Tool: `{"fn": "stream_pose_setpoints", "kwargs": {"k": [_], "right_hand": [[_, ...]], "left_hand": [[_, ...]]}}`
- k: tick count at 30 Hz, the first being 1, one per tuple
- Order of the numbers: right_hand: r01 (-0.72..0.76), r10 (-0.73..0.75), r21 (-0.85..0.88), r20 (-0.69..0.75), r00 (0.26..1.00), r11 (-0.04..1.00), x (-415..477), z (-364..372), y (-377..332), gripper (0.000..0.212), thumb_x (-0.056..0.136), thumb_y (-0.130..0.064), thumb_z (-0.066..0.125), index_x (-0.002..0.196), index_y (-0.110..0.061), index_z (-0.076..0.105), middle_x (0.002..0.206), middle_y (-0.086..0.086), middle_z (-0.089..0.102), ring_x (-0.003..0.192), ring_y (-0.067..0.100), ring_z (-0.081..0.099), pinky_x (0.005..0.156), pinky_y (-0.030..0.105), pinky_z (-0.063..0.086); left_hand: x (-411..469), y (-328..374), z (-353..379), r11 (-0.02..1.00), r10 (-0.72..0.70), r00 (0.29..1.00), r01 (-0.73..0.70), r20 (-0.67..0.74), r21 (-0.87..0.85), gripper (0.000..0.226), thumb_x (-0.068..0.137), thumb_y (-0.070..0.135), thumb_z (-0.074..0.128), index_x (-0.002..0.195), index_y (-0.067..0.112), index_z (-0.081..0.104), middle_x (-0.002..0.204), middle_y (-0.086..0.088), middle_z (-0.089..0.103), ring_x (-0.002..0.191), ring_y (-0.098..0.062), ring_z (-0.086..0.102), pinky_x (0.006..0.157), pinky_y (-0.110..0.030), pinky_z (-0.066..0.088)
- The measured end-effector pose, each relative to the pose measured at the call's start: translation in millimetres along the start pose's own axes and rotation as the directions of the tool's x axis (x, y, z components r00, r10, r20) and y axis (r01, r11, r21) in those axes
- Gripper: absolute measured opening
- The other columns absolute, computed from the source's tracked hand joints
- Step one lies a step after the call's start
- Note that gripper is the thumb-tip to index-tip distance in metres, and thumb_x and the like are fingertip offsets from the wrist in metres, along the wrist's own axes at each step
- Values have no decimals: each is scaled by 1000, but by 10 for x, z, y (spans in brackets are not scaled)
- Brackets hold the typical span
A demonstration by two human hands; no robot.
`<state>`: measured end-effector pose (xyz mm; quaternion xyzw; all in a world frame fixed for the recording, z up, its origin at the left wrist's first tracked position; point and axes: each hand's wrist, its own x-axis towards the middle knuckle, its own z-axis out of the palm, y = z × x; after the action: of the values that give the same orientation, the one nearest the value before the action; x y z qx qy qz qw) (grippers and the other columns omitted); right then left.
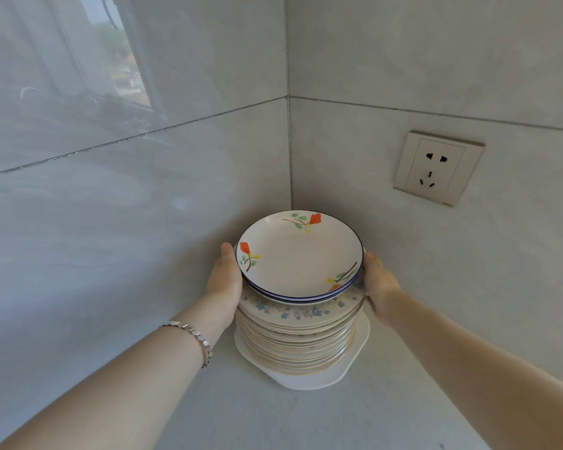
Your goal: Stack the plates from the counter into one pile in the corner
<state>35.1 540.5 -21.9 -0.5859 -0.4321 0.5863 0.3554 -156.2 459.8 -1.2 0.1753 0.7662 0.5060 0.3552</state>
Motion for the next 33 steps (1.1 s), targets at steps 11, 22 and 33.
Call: {"fn": "stream_pose_setpoints", "kwargs": {"k": [11,22,33], "right_hand": [[214,-246,-594,29,969,775,-228,-84,-375,42,96,-16,31,56,-11,41,53,7,52,30,10,51,28,11,31],[214,-241,-435,-8,970,875,-312,-3,-268,29,96,-20,36,86,-7,60,63,5,54,47,19,55,45,22,50],[143,-163,-841,66,984,521,-1000,-253,-651,36,92,-22,37,115,-3,58,119,16,62,109,31,58,76,27,42]], "left_hand": [[-43,256,-93,805,289,955,-279,65,523,23,90,12,46,87,-5,60,107,-30,63,91,-41,61,74,-39,53],[-103,169,-143,754,360,931,-324,54,572,25,97,14,37,88,2,57,98,-23,65,81,-32,56,67,-28,36],[-971,533,-477,474,435,876,-421,209,773,31,96,23,39,112,4,57,118,-15,60,107,-34,58,81,-32,44]]}}
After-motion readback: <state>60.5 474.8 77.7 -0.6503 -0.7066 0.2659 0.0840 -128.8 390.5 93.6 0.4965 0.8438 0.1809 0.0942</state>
